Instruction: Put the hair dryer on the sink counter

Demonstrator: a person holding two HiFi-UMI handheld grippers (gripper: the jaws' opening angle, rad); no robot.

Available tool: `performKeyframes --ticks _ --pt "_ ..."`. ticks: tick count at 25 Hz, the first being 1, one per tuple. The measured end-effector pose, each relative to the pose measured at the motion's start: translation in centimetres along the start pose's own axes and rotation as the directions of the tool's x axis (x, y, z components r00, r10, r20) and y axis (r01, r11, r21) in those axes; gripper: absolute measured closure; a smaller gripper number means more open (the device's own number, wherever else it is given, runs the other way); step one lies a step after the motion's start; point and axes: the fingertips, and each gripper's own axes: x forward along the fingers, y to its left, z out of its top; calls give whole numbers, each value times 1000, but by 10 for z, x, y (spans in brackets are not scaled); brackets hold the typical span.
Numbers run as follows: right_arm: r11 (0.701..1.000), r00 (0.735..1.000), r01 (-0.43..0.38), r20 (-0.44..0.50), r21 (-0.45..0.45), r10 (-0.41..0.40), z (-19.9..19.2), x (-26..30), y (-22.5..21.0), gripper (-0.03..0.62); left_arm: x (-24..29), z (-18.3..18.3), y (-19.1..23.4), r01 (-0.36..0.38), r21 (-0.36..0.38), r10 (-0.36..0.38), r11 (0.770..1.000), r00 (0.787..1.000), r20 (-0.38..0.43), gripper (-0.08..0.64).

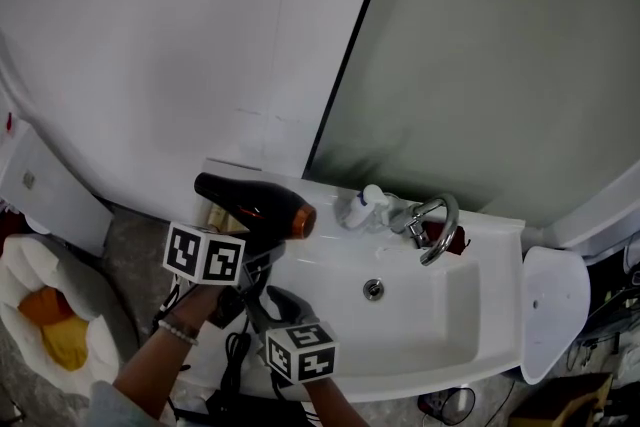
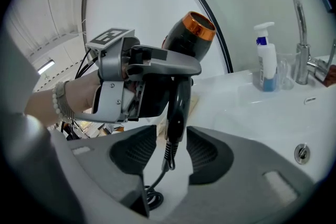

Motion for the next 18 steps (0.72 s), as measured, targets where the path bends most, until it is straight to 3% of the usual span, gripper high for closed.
performKeyframes --ticks 12,18 --pt "999 999 48 -12 -11 -48 16 23 -23 417 34 -8 38 -102 -42 97 994 990 -106 382" --pt "999 998 40 -47 -1 -40 14 38 -36 416 48 -15 60 -148 -98 131 984 978 -162 382"
